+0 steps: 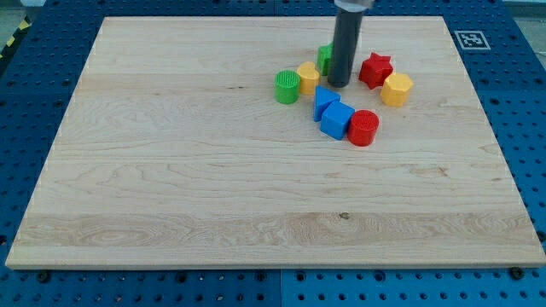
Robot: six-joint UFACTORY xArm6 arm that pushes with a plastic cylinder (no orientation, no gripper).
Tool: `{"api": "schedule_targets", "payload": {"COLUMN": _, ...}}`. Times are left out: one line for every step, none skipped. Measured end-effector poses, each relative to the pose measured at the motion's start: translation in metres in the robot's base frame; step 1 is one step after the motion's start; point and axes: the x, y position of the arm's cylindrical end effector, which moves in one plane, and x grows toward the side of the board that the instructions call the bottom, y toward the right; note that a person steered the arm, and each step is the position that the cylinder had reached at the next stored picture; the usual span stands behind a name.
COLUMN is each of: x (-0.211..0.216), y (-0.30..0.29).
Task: Move the yellow heart to the top right of the green circle
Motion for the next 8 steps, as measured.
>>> {"api": "schedule_targets", "payload": {"x": 0.0, "y": 0.0}}
{"api": "schedule_targets", "payload": {"x": 0.0, "y": 0.0}}
{"api": "schedule_targets", "payload": {"x": -0.003, "y": -0.014}}
{"api": "schedule_targets", "payload": {"x": -0.004, "y": -0.015}}
{"api": "schedule_targets", "payload": {"x": -0.004, "y": -0.028}}
{"api": "schedule_targets", "payload": {"x": -0.006, "y": -0.053}}
{"api": "schedule_targets", "payload": {"x": -0.011, "y": -0.062}}
{"api": "schedule_targets", "payload": {"x": -0.008, "y": -0.062}}
